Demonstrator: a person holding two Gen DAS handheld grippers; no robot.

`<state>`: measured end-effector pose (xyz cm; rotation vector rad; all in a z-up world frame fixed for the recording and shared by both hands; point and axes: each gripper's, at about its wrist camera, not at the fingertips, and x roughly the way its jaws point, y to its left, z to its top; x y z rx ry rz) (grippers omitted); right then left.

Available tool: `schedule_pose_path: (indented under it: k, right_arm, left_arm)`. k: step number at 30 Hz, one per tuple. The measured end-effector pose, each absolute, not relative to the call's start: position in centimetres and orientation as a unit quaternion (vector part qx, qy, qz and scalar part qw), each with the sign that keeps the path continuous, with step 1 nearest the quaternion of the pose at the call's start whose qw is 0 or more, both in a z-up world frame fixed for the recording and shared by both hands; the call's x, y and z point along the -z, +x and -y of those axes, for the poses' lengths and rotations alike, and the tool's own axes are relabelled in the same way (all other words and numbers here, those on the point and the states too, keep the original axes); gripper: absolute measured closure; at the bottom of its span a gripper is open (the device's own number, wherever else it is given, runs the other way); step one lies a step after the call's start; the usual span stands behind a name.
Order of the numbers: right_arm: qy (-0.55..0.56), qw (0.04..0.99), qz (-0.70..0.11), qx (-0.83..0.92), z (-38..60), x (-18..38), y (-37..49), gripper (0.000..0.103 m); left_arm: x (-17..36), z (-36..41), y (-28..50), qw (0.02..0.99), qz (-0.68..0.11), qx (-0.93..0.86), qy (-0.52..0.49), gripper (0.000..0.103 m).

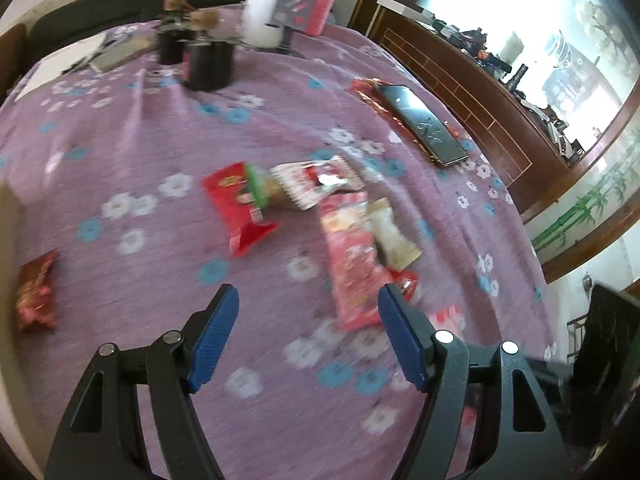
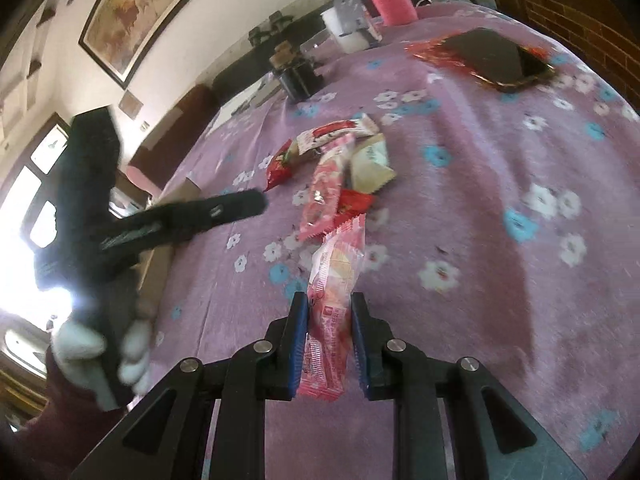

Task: Organize snacks
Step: 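Grasp the pink character-printed candy with the left tool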

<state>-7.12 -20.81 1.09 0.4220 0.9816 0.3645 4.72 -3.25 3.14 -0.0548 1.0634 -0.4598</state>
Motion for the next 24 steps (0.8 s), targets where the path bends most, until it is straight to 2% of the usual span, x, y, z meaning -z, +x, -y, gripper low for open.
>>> schedule_pose_path:
  k: [7, 8, 9, 10, 11, 17, 24]
  right_arm:
    - [0.229, 0.840, -0.465, -0.158, 23.7, 0.0, -8.0, 0.081]
    - [0.234, 0.839, -0.464, -0.161, 23.9, 0.1, -8.1, 0.081]
    - [0.236, 0.839, -0.462, -0.163, 24.1, 0.1, -8.2, 0.081]
    - [0.236, 0.840, -0.461, -0.164, 24.1, 0.1, -8.3, 0.081]
    - [0.235, 0.841, -0.459, -0.164, 24.1, 0.1, -8.3, 0.081]
    - [0.238, 0.841, -0.456, -0.168, 24.1, 0.3, -8.3, 0.081]
    - [0.230, 0.848, -0.446, -0.171, 23.2, -0.9, -8.9, 0.082]
  left_arm:
    - [-1.4, 8.0, 6.8, 0.843, -0.496, 0.208, 0.017, 0.032]
    - [-1.3, 8.3, 6.9, 0.845, -0.494, 0.206, 0.024, 0.037]
    - [-1.2, 8.5, 6.9, 0.847, -0.490, 0.205, 0.027, 0.051]
    - [-1.1, 8.6, 6.9, 0.849, -0.487, 0.203, 0.032, 0.059]
    - [-1.1, 8.7, 6.8, 0.851, -0.482, 0.202, 0.040, 0.079]
    - [-1.8, 6.9, 6.3, 0.854, -0.477, 0.206, 0.010, 0.081]
    - [-5.0, 3.4, 3.2, 0.861, -0.456, 0.222, -0.044, 0.081]
